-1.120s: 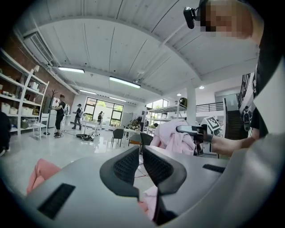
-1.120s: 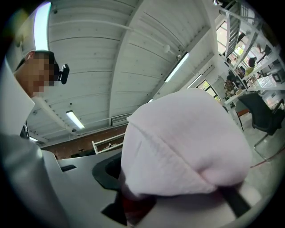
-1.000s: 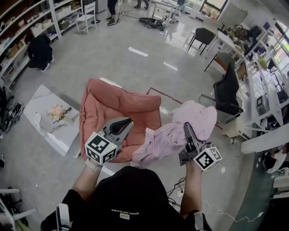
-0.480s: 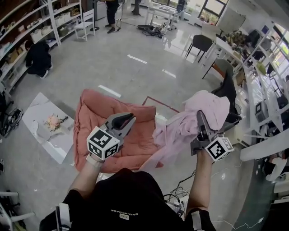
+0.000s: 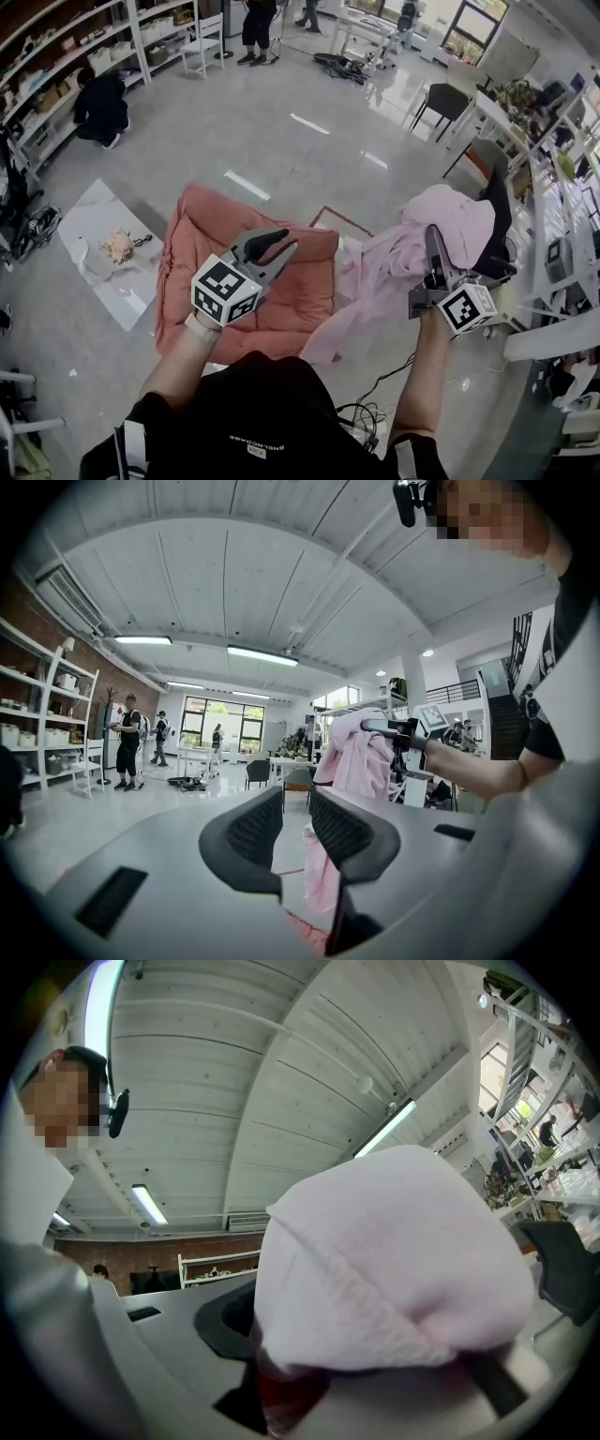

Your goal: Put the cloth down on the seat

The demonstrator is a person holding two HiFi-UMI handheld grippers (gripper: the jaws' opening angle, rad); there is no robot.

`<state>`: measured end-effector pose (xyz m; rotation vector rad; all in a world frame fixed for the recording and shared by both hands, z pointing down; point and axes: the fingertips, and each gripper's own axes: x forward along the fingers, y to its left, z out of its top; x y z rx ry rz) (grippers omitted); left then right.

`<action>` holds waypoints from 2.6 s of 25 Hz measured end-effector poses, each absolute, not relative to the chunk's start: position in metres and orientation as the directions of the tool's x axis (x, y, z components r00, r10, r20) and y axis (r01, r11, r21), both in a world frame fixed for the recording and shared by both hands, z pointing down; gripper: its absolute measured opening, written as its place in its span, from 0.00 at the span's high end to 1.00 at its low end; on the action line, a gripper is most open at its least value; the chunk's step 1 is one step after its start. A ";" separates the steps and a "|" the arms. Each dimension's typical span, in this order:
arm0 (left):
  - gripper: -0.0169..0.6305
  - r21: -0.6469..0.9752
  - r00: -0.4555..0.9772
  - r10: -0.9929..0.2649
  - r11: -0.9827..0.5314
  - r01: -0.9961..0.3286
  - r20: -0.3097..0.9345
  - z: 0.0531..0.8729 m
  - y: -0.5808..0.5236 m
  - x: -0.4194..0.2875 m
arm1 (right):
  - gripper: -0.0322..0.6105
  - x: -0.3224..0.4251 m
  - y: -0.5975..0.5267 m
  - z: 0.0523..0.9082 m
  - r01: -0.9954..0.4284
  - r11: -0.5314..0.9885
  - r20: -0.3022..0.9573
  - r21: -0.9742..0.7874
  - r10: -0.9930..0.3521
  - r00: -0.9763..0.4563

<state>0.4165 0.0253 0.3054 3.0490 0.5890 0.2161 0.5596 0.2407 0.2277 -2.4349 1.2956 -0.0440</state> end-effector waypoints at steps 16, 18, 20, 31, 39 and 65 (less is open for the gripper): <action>0.77 0.142 0.949 0.172 -0.980 0.138 0.265 0.401 -0.051 0.391 | 0.67 0.569 0.107 0.374 -0.816 -0.337 0.029 -0.470 -0.930 0.367; 0.77 0.154 0.949 0.147 -0.982 0.107 0.278 0.408 -0.062 0.383 | 0.67 0.564 0.084 0.387 -0.821 -0.307 0.048 -0.482 -0.945 0.325; 0.77 0.163 0.948 0.116 -0.984 0.070 0.295 0.416 -0.073 0.374 | 0.67 0.557 0.063 0.399 -0.826 -0.273 0.066 -0.493 -0.958 0.278; 0.75 0.184 0.931 -0.073 -0.972 -0.147 0.358 0.445 -0.119 0.312 | 0.67 0.504 -0.049 0.449 -0.835 -0.088 0.136 -0.544 -0.991 0.016; 0.74 0.211 0.891 -0.209 -0.926 -0.312 0.402 0.469 -0.150 0.251 | 0.67 0.443 -0.119 0.497 -0.824 0.019 0.215 -0.566 -0.962 -0.170; 0.72 0.350 0.735 -0.440 -0.675 -0.649 0.516 0.585 -0.179 0.115 | 0.67 0.281 -0.222 0.702 -0.767 0.155 0.480 -0.623 -0.698 -0.531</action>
